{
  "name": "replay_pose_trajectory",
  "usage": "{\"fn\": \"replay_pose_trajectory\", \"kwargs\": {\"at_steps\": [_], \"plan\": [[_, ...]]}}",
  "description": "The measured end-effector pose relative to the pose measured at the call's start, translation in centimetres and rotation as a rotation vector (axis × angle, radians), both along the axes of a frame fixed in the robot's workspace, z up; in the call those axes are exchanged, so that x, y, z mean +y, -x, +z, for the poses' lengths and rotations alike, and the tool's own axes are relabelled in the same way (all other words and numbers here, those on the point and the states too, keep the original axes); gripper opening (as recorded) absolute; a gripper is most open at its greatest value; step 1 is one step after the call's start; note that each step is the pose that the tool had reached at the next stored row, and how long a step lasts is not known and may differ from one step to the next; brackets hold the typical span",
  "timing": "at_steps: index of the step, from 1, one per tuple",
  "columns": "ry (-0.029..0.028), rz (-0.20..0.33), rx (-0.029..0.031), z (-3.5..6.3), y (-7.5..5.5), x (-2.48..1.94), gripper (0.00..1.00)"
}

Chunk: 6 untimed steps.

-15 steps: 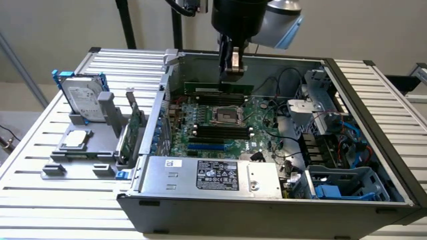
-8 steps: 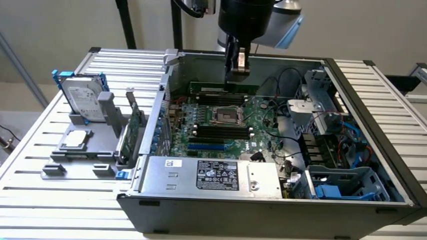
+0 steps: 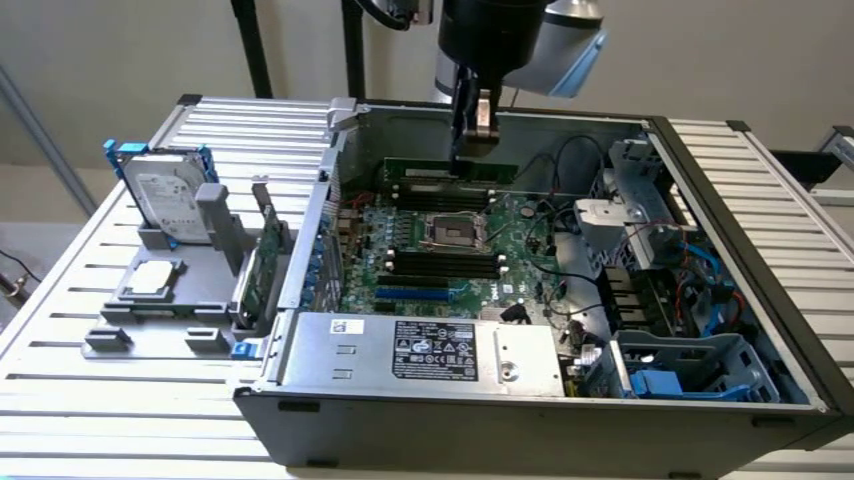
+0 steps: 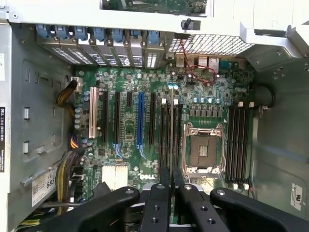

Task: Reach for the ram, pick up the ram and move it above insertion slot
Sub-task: 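Pick up the ram and move it above insertion slot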

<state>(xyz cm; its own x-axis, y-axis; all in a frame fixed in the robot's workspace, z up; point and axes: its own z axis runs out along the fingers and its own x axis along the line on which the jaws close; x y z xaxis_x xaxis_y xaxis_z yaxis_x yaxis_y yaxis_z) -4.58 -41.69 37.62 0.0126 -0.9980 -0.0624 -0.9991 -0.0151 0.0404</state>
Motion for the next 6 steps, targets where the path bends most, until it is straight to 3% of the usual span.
{"fn": "replay_pose_trajectory", "kwargs": {"at_steps": [6], "plan": [[0.0004,0.0,-0.0001,0.0,0.0,0.03,0.13]]}}
